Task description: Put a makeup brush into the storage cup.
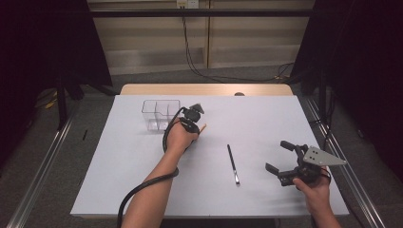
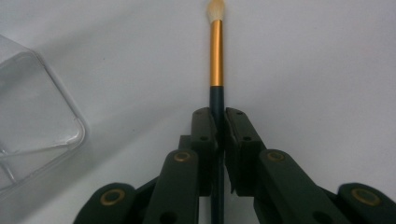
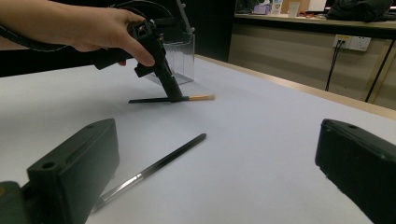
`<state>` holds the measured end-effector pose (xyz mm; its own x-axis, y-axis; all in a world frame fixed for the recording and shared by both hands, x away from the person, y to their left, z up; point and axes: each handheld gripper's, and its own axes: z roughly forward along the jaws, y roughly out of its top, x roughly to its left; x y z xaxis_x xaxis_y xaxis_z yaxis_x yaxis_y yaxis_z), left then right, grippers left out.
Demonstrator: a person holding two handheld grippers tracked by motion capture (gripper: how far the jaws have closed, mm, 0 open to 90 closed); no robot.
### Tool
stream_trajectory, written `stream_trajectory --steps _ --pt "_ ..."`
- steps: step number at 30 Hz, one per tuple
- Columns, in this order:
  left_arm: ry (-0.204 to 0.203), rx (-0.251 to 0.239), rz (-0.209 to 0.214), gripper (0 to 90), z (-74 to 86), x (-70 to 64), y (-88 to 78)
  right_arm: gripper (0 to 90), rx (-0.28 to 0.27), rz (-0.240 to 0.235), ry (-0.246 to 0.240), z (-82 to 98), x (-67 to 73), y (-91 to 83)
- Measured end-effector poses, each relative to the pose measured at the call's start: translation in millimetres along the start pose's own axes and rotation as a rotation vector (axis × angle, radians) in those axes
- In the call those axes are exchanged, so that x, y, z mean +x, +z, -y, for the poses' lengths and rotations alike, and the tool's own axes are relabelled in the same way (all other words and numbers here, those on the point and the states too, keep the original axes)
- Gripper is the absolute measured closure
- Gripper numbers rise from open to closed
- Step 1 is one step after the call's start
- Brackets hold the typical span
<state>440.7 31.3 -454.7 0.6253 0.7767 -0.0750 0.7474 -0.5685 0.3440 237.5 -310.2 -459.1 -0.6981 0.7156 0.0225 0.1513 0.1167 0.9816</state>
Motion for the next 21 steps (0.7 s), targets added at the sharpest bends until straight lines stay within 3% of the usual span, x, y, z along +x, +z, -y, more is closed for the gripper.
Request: stream_trajectory --steps 3,5,9,16,21 --pt "0.032 -0.001 -0.001 81.8 0.2 -0.6 0.5 0.0 0.001 0.002 0.000 0.0 0.1 0.1" --pt "0.026 0.010 0.003 81.8 -0.8 0.8 0.4 0.0 0.001 0.003 -0.001 -0.1 0.1 0.0" --pt "-0.032 0.013 0.032 82.1 -1.1 4.9 0.8 0.0 -0.001 0.003 -0.001 -0.7 1.0 -0.2" --pt "0.015 0.025 -0.004 83.5 -2.9 -0.6 0.8 0.0 -0.001 0.005 0.000 -0.1 -0.4 -0.2" --pt "0.012 0.038 -0.001 83.5 -5.0 -0.2 1.1 0.0 -0.001 0.003 -0.002 -0.5 0.2 -0.1"
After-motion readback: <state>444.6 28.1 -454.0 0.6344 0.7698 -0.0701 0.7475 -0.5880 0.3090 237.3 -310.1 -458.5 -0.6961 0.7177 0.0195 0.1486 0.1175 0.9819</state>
